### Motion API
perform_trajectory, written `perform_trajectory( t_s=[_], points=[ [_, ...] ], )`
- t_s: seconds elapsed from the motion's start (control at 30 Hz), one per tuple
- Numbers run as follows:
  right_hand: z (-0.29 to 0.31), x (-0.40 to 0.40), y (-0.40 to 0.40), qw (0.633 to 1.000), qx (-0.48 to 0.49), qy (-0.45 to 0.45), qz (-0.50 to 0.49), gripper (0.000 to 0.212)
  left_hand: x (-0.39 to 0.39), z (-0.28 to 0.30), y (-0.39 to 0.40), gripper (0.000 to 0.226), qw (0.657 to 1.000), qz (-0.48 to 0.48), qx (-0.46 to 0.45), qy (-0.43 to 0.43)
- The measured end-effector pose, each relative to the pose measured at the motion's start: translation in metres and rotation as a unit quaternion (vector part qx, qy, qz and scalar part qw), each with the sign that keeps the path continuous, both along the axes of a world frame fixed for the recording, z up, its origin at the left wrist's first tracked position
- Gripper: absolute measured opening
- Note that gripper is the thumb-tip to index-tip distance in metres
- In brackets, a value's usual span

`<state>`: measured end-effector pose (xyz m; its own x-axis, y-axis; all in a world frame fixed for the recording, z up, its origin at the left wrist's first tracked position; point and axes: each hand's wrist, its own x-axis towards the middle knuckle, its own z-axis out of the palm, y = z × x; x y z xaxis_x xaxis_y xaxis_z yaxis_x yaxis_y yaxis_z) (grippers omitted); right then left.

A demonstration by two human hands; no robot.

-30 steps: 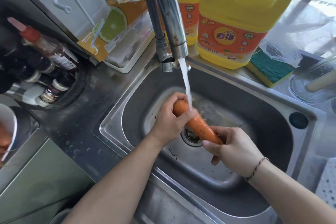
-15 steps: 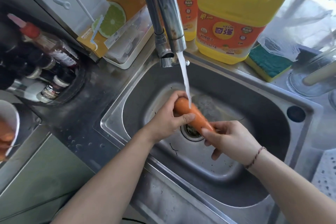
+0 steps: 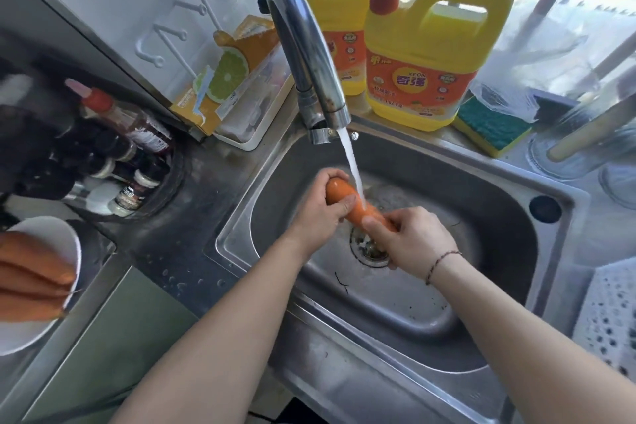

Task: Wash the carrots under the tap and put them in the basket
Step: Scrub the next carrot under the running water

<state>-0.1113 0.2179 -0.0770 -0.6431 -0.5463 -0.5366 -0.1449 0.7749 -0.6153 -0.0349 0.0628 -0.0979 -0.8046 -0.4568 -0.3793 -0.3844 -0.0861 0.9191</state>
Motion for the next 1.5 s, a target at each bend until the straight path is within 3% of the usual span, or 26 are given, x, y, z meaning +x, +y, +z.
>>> perform_trajectory(
  t_s=[0.07, 0.23, 0.4, 0.53, 0.73, 0.87, 1.03, 1.2, 1.27, 1.33, 1.43, 1.5],
  points=[
    [0.004, 0.000, -0.004, 0.999, 0.009, -0.007, -0.035, 0.050, -0.005, 0.006, -0.002, 0.033, 0.999, -0.021, -0.024, -0.014],
    [0.013, 0.003, -0.002, 0.992, -0.051, -0.097, -0.063, 0.028, -0.010, 0.014, -0.007, 0.031, 1.000, -0.022, -0.005, -0.019],
    [0.011, 0.004, -0.008, 0.993, -0.015, -0.053, -0.099, 0.039, -0.011, 0.014, -0.003, 0.033, 0.999, -0.027, 0.001, -0.027],
    [0.015, 0.010, -0.003, 0.995, -0.038, -0.068, -0.069, 0.029, -0.008, 0.014, -0.007, 0.032, 0.999, -0.030, -0.009, -0.029],
    [0.009, 0.011, -0.005, 0.996, 0.004, -0.036, -0.088, 0.039, -0.003, 0.008, -0.005, 0.028, 0.999, -0.039, -0.006, -0.033],
    [0.008, 0.014, -0.005, 0.998, -0.015, -0.028, -0.057, 0.031, -0.003, 0.008, -0.010, 0.029, 0.999, -0.042, -0.010, -0.026],
    [0.006, 0.010, -0.013, 0.995, 0.031, 0.017, -0.092, 0.054, -0.008, 0.008, -0.009, 0.034, 0.998, -0.054, -0.035, -0.014],
    [0.008, 0.012, -0.007, 0.996, -0.062, -0.058, -0.024, 0.018, -0.003, 0.005, -0.017, 0.032, 0.999, -0.042, -0.031, 0.001],
    [0.005, 0.014, -0.007, 0.994, -0.072, -0.059, -0.057, 0.020, 0.000, 0.004, -0.014, 0.032, 0.999, -0.041, -0.024, 0.008],
    [0.005, 0.016, -0.012, 0.993, -0.049, -0.042, -0.097, 0.036, 0.002, 0.003, -0.010, 0.031, 0.999, -0.045, -0.025, 0.017],
    [0.010, 0.014, -0.018, 0.997, 0.012, -0.057, -0.041, 0.045, 0.005, 0.003, -0.011, 0.030, 0.998, -0.055, -0.028, 0.026],
    [0.011, 0.010, -0.014, 0.995, 0.005, -0.100, 0.017, 0.034, 0.007, 0.002, -0.015, 0.032, 0.997, -0.067, -0.039, 0.027]
  ],
)
